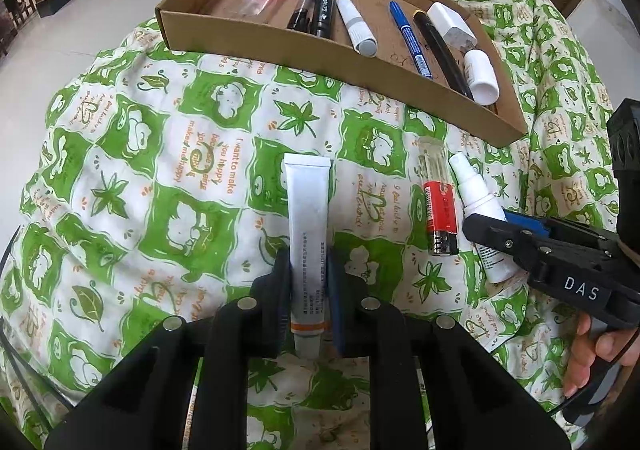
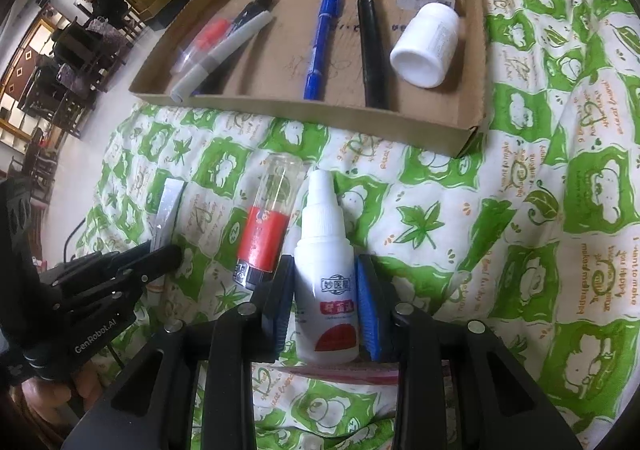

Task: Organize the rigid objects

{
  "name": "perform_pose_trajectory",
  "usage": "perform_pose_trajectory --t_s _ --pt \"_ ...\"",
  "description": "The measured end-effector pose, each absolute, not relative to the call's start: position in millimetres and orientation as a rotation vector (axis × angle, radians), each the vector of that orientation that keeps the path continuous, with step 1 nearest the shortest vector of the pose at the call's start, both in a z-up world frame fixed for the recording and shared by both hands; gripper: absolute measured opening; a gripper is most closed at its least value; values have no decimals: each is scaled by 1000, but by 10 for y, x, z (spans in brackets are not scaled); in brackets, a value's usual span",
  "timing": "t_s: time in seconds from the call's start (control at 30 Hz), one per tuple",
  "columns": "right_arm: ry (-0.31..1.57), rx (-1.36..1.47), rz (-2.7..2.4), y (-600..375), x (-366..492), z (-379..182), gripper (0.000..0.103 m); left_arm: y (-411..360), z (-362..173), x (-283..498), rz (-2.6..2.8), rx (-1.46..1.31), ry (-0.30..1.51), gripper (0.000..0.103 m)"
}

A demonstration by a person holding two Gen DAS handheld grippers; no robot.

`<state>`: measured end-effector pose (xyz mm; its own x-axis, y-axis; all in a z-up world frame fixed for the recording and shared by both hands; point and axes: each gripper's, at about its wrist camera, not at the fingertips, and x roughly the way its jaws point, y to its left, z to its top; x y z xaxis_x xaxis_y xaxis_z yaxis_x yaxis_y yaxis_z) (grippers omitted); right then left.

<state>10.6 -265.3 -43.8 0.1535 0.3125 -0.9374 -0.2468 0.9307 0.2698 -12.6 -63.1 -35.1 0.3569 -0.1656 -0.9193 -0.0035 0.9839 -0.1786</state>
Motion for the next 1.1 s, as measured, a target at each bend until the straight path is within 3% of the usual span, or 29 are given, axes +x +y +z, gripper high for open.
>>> perform_pose_trajectory --t_s 1.1 --pt "1189 203 448 -2835 57 -48 27 -372 -117 -296 -115 -272 1084 14"
